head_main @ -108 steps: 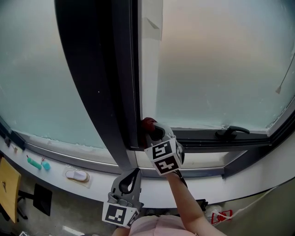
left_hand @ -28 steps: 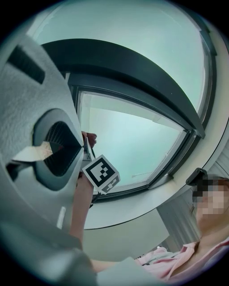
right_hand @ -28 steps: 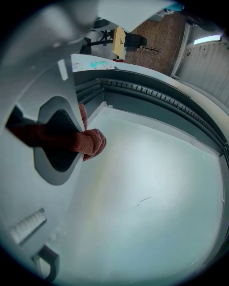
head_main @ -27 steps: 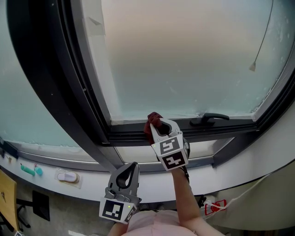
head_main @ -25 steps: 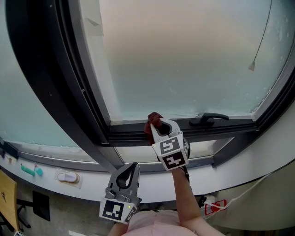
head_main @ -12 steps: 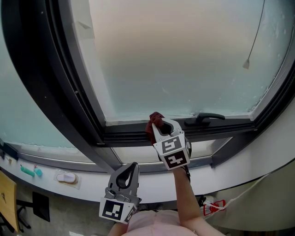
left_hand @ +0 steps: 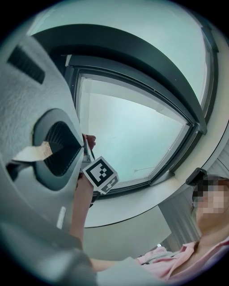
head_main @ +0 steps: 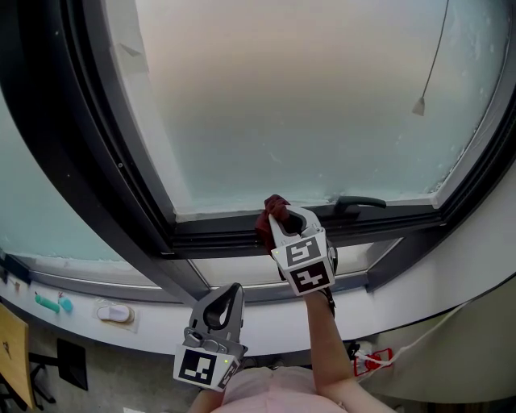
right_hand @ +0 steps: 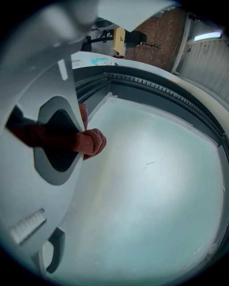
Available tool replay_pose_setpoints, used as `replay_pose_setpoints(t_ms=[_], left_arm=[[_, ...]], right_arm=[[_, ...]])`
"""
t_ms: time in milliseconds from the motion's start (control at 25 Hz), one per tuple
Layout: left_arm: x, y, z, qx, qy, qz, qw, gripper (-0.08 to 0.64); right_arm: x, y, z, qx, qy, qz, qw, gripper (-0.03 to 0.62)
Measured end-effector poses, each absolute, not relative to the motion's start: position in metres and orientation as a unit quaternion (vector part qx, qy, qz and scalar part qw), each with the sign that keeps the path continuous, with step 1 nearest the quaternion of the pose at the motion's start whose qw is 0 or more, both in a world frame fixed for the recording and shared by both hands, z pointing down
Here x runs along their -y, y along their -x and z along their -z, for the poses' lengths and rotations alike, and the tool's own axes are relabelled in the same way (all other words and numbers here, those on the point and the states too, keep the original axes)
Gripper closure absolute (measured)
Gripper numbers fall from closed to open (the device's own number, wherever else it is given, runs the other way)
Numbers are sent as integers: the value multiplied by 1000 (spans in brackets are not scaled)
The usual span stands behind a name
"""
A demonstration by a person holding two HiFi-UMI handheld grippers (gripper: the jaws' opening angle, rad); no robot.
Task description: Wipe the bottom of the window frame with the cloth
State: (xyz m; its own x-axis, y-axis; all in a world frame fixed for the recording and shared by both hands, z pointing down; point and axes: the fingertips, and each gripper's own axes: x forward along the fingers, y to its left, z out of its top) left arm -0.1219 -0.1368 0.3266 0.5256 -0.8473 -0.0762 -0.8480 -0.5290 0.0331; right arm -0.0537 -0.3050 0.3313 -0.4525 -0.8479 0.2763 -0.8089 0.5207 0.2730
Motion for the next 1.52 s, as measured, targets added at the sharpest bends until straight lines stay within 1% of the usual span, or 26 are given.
replay_pose_setpoints(t_ms=[560,1120,1520], left_arm=[[139,103,-326,-478,877,-41,4,561],[138,100,-325,-483,875,-42,6,561],[136,104,-322,-483,874,-44,12,561]], right_arm=[[309,24,-331,844,-498,49,193,526],[311,-3,-329,839,-511,52,181,526],[310,-3,-329,837,-511,66,183,526]])
